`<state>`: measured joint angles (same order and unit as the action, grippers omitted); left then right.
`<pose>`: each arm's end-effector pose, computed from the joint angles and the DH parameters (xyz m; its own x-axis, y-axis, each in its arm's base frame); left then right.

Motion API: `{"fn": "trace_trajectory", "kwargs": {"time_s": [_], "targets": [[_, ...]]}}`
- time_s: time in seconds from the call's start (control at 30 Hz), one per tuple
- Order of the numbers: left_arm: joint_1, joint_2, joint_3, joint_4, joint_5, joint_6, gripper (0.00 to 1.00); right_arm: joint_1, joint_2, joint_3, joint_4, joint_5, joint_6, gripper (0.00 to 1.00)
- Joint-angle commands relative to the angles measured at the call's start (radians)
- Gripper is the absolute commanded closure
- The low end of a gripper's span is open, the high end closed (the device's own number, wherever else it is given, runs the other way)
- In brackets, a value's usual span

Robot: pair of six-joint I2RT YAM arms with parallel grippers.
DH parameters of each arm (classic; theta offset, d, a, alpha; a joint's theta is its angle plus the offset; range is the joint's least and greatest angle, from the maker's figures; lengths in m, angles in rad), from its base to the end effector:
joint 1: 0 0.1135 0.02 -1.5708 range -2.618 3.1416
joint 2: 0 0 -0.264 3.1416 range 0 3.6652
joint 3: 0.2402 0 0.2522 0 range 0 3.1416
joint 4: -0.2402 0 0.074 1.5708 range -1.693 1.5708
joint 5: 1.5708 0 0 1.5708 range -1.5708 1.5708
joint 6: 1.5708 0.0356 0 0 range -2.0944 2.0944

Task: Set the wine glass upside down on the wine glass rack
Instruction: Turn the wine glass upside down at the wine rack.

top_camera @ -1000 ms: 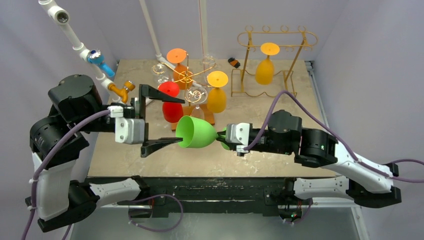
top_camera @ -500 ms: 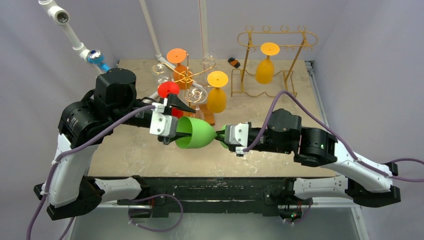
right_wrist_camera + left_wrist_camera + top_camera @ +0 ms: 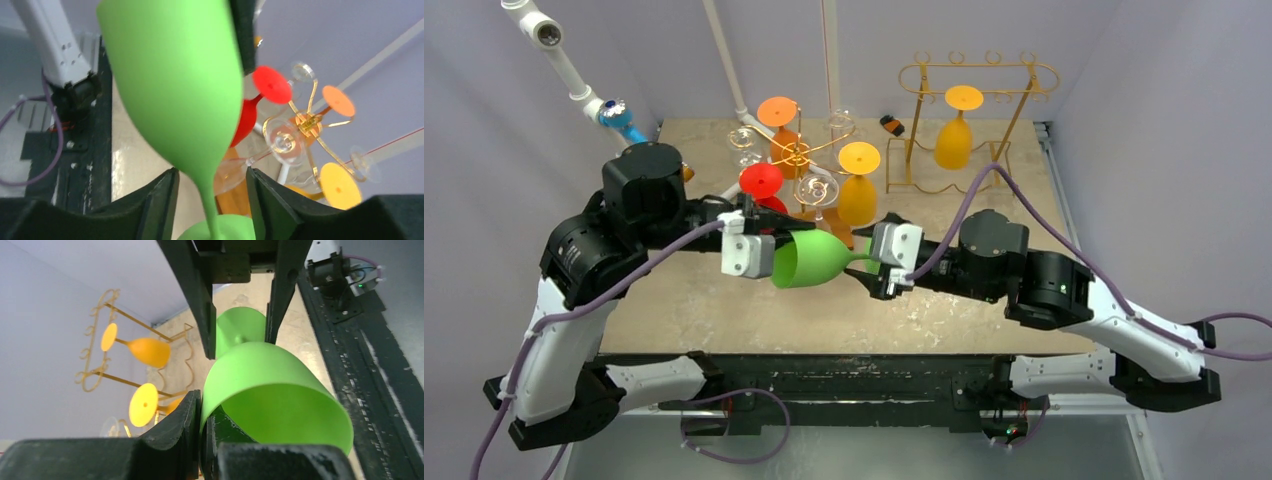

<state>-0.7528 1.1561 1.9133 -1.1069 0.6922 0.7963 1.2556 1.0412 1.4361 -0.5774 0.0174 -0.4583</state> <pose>0.0908 -0.1162 0.5322 0.5141 0.2724 -0.8133 0.8528 -0.0612 0.5186 0.0618 0.1875 0.4711 0.3678 -0.2991 -0.8805 -0.8726 0.2162 -0.4379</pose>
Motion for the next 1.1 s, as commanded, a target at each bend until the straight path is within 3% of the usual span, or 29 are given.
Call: {"fn": "trace_trajectory", "kwargs": {"time_s": [0.0, 0.03, 0.07, 0.2, 0.33, 0.5, 0.57, 0.87, 1.07], "targets": [[-0.002, -0.105, -0.115, 0.333, -0.060, 0.027, 1.00, 0.001, 0.010, 0.157, 0.177, 0.141, 0.146, 0.25], [-0.002, -0.128, -0.149, 0.409, -0.081, 0.032, 1.00, 0.001, 0.019, 0.186, 0.176, 0.176, 0.173, 0.07], [-0.003, -0.148, -0.182, 0.477, -0.099, 0.055, 1.00, 0.001, 0.024, 0.211, 0.187, 0.201, 0.197, 0.02], [-0.003, -0.222, -0.315, 0.719, -0.143, 0.242, 1.00, 0.001, 0.017, 0.253, 0.275, 0.245, 0.294, 0.01], [-0.002, -0.292, -0.492, 0.950, -0.156, 0.489, 1.00, 0.001, 0.030, 0.279, 0.336, 0.188, 0.393, 0.01], [-0.003, -0.343, -0.706, 1.249, -0.155, 0.858, 1.00, 0.001, 0.041, 0.192, 0.483, 0.098, 0.559, 0.01], [-0.002, -0.348, -0.785, 1.392, -0.152, 0.930, 1.00, 0.001, 0.034, 0.130, 0.577, 0.079, 0.612, 0.01], [-0.002, -0.333, -0.837, 1.574, -0.144, 1.061, 1.00, -0.005, -0.021, -0.141, 0.950, 0.193, 0.781, 0.01], [-0.003, -0.369, -0.878, 1.587, -0.139, 1.076, 1.00, -0.022, -0.006, -0.153, 1.007, 0.162, 0.823, 0.01]]}}
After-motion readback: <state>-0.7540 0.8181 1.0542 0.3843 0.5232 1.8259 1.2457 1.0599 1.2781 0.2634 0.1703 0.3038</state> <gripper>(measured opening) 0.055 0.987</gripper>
